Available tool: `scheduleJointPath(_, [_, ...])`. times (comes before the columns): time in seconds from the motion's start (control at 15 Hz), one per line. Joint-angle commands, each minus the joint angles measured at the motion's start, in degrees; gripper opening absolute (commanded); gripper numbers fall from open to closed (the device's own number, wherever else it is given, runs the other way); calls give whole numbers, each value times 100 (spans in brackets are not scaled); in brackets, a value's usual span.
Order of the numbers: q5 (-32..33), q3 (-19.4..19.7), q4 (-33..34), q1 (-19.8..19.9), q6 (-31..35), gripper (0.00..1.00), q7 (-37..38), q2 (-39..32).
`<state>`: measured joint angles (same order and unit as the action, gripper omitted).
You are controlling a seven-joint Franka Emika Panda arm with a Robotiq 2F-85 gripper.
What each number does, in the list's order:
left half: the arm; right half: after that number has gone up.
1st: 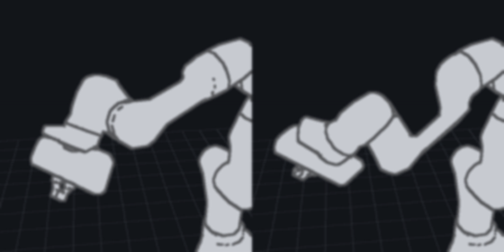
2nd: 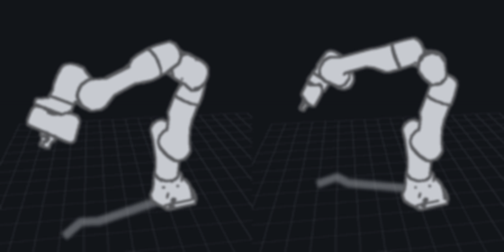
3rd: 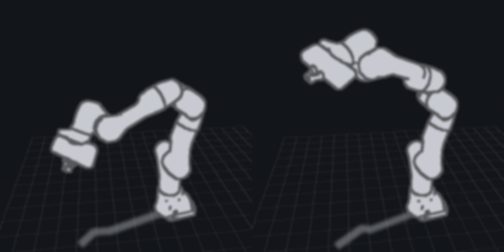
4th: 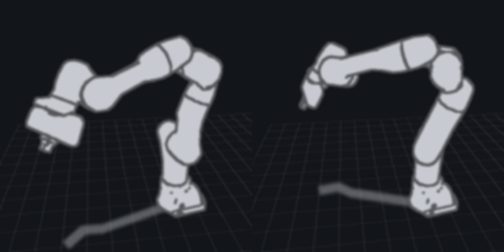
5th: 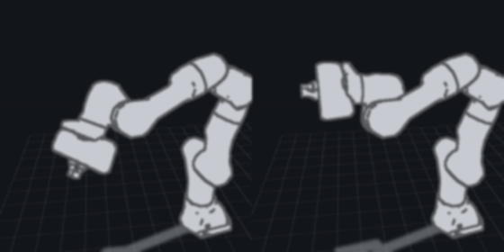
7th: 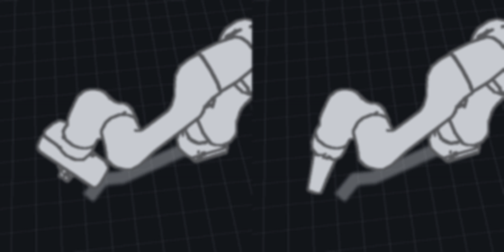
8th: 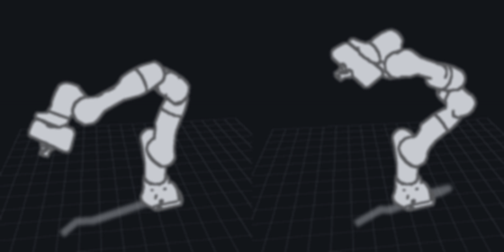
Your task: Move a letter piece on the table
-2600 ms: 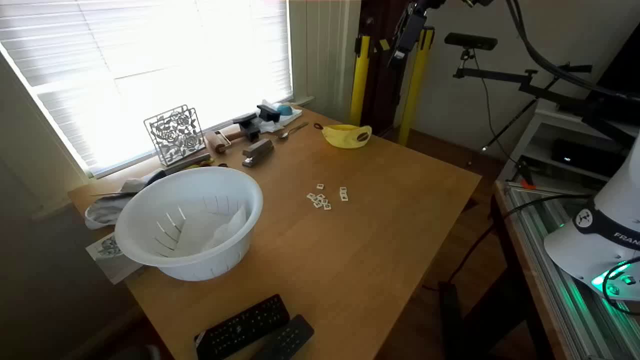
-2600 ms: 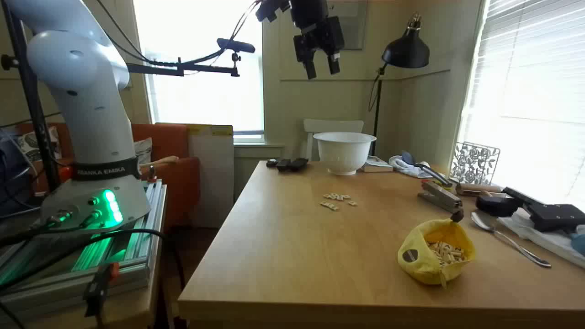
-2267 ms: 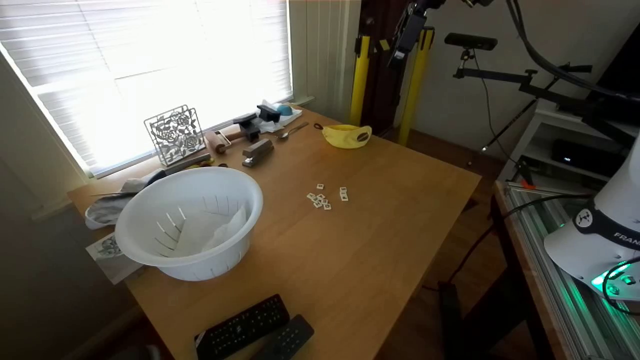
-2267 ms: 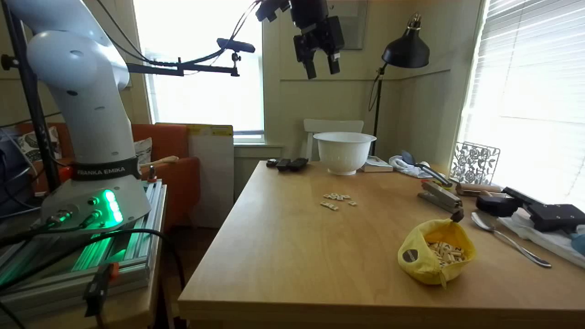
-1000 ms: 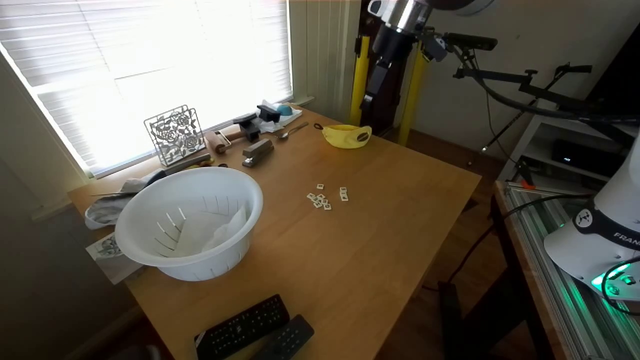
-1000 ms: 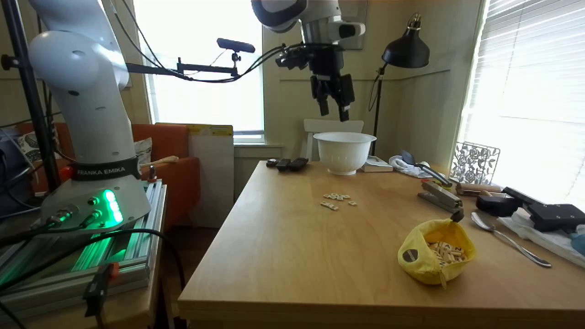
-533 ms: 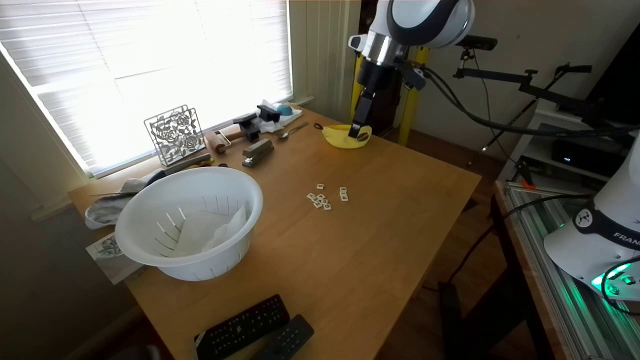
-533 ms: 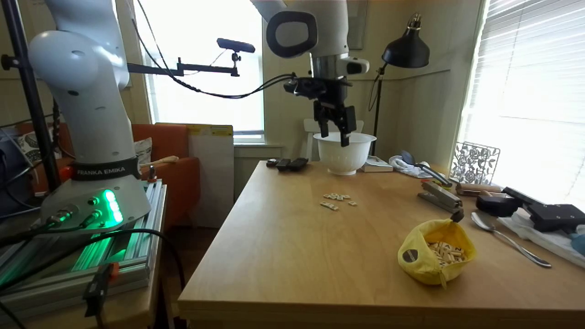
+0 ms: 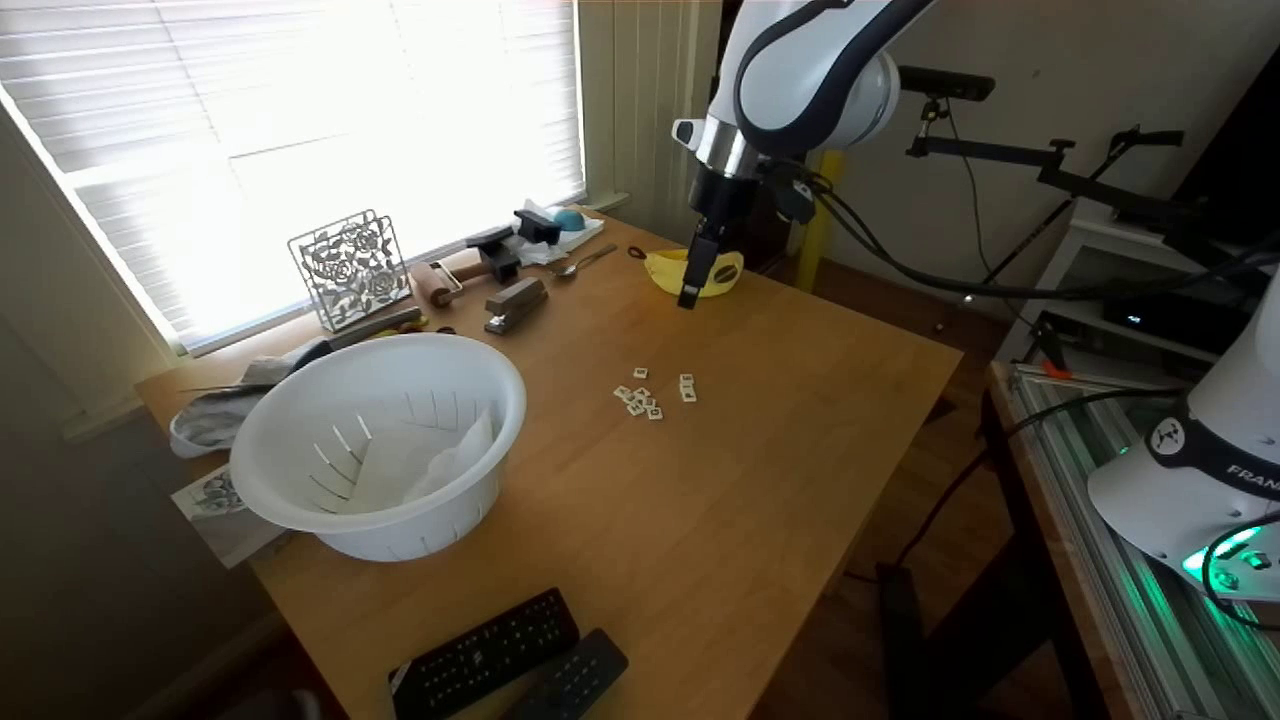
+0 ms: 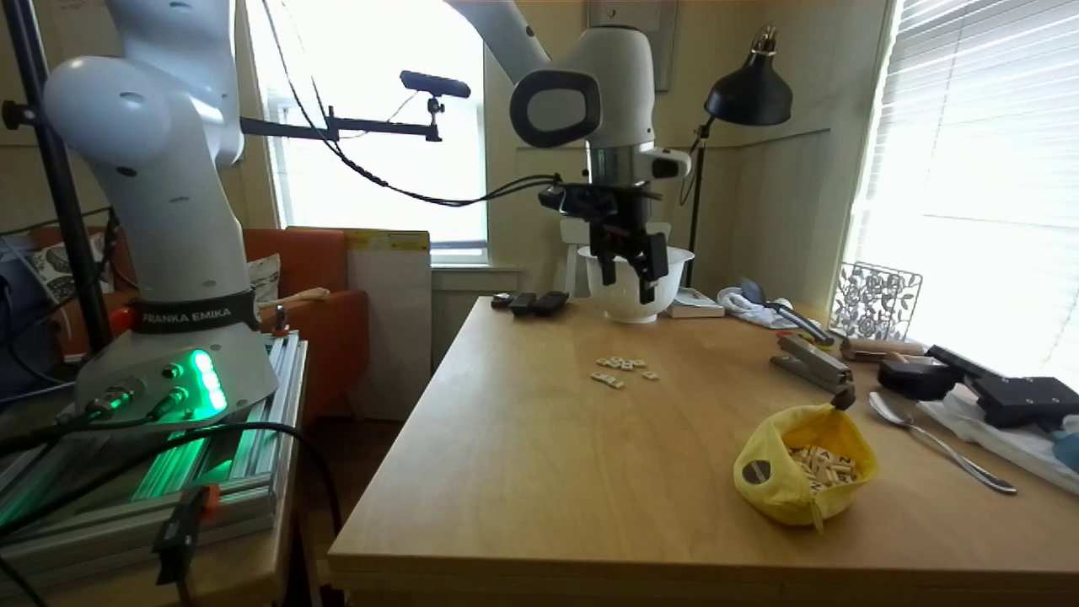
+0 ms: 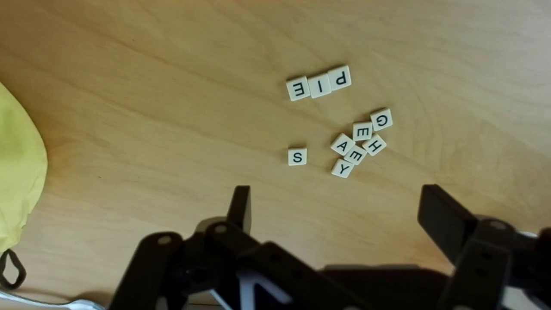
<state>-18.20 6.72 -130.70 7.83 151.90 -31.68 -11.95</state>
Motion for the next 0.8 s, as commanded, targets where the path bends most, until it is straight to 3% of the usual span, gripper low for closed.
scheduleJointPath(0.0, [116,-230,203,268,177,100,38,-346])
scheduleJointPath(0.47, [112,-353,63,358,83,100,80,-178])
scheduleJointPath(0.73, [-9,-472,187,438,380,100,19,-507])
